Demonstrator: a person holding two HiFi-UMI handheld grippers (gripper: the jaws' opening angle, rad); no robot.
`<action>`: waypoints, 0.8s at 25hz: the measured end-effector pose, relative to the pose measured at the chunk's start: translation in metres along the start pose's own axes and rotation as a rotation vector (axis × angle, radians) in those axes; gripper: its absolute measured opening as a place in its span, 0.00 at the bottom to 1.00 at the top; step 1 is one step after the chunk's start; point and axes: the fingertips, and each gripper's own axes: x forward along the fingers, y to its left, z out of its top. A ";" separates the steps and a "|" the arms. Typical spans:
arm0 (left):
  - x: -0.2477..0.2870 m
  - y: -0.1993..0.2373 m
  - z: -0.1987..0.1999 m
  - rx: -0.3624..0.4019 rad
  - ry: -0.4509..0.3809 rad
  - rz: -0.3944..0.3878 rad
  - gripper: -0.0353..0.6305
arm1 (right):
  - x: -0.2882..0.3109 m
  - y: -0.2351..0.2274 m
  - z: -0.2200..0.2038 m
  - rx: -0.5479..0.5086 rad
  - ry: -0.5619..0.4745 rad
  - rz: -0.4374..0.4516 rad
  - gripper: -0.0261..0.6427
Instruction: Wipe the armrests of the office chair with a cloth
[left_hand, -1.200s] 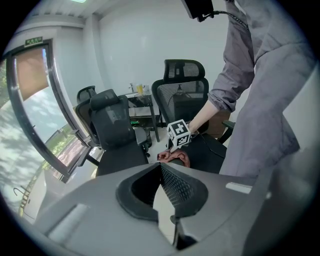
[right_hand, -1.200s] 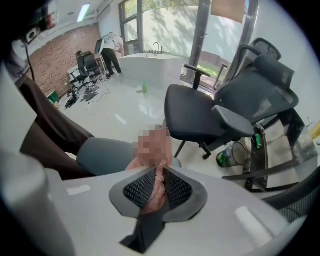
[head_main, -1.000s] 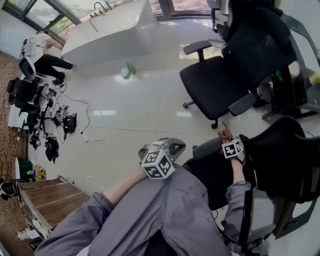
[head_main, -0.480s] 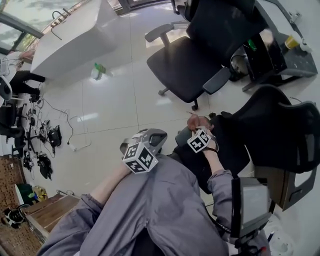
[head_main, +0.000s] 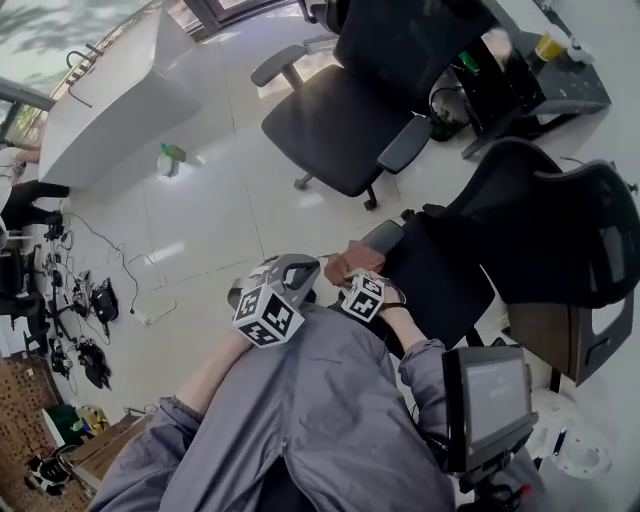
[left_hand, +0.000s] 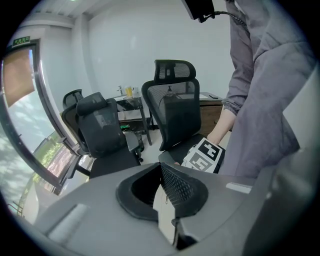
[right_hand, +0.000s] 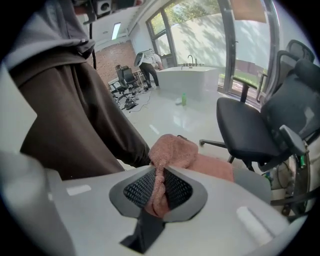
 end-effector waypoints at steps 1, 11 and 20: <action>-0.001 0.000 -0.001 0.001 0.000 0.000 0.08 | -0.001 -0.003 0.000 0.011 -0.005 0.002 0.11; 0.001 -0.004 0.003 -0.010 0.011 0.011 0.08 | -0.051 -0.153 -0.045 0.190 0.056 -0.297 0.11; -0.006 -0.004 -0.005 -0.031 0.020 0.033 0.08 | -0.088 -0.223 -0.067 0.284 0.076 -0.544 0.11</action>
